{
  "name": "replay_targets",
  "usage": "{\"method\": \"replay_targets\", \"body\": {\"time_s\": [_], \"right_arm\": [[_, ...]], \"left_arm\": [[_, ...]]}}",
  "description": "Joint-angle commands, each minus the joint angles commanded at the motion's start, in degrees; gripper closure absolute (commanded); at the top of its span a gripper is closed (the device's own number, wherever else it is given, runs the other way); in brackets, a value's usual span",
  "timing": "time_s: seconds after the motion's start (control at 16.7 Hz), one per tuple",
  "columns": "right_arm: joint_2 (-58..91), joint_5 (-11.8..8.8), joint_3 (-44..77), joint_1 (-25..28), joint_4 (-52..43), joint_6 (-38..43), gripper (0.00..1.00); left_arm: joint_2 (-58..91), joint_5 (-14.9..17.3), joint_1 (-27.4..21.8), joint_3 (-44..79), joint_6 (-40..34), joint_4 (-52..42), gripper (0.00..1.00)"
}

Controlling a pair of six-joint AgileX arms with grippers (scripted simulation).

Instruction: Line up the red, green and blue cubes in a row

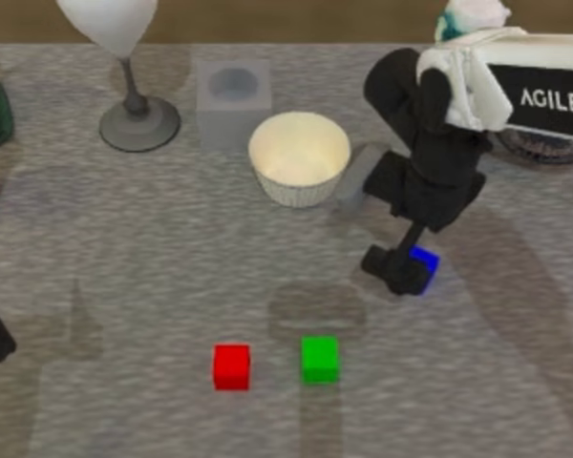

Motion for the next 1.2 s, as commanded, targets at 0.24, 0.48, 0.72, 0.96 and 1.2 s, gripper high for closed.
{"method": "replay_targets", "body": {"time_s": [0.24,0.48,0.72,0.96,1.2], "right_arm": [[2.6,0.0,-3.7,0.1,5.9,0.1,0.0],[2.6,0.0,-3.8,0.1,6.0,0.1,0.08],[2.6,0.0,-3.8,0.1,6.0,0.1,0.38],[2.6,0.0,-3.8,0.1,6.0,0.1,0.68],[2.6,0.0,-3.8,0.1,6.0,0.1,0.98]], "left_arm": [[0.0,0.0,0.0,0.0,0.0,0.0,0.0],[0.0,0.0,0.0,0.0,0.0,0.0,0.0],[0.0,0.0,0.0,0.0,0.0,0.0,0.0],[0.0,0.0,0.0,0.0,0.0,0.0,0.0],[0.0,0.0,0.0,0.0,0.0,0.0,0.0]]}}
